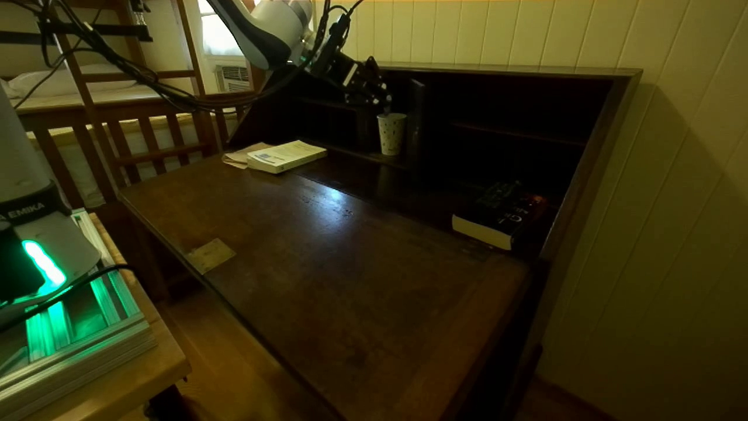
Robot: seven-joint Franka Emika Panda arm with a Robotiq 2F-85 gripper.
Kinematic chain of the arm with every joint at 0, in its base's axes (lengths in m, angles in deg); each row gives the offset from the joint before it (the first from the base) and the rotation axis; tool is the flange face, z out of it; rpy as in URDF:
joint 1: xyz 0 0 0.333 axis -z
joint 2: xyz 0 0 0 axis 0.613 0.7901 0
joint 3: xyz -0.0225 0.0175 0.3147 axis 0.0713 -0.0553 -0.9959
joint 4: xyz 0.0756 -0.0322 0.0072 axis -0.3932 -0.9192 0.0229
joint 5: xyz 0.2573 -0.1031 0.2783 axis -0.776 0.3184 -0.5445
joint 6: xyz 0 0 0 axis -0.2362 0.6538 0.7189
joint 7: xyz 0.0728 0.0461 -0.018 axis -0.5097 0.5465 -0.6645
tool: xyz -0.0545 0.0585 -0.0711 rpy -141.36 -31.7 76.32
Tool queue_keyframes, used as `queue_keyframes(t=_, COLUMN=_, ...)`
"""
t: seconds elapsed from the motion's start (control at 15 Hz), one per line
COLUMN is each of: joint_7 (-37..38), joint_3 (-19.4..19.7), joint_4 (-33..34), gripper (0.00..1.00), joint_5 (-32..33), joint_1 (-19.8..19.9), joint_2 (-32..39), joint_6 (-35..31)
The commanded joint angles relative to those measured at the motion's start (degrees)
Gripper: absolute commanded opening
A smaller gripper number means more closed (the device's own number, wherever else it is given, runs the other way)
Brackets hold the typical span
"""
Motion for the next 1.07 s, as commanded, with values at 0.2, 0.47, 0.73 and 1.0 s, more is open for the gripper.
queue_keyframes(t=0.2, joint_7=1.1, joint_3=-1.5, joint_4=2.9, gripper=0.05, joint_5=4.9, joint_1=1.4, joint_2=2.4, joint_6=-0.1)
queue_keyframes(t=0.47, joint_7=0.8, joint_3=-1.8, joint_4=3.6, gripper=0.05, joint_5=6.3, joint_1=1.5, joint_2=3.5, joint_6=-0.2)
queue_keyframes(t=0.73, joint_7=0.7, joint_3=-2.2, joint_4=4.2, gripper=0.05, joint_5=7.6, joint_1=1.6, joint_2=4.5, joint_6=-0.4)
queue_keyframes(t=1.0, joint_7=0.4, joint_3=-2.5, joint_4=4.8, gripper=0.05, joint_5=8.4, joint_1=1.6, joint_2=5.3, joint_6=-0.5)
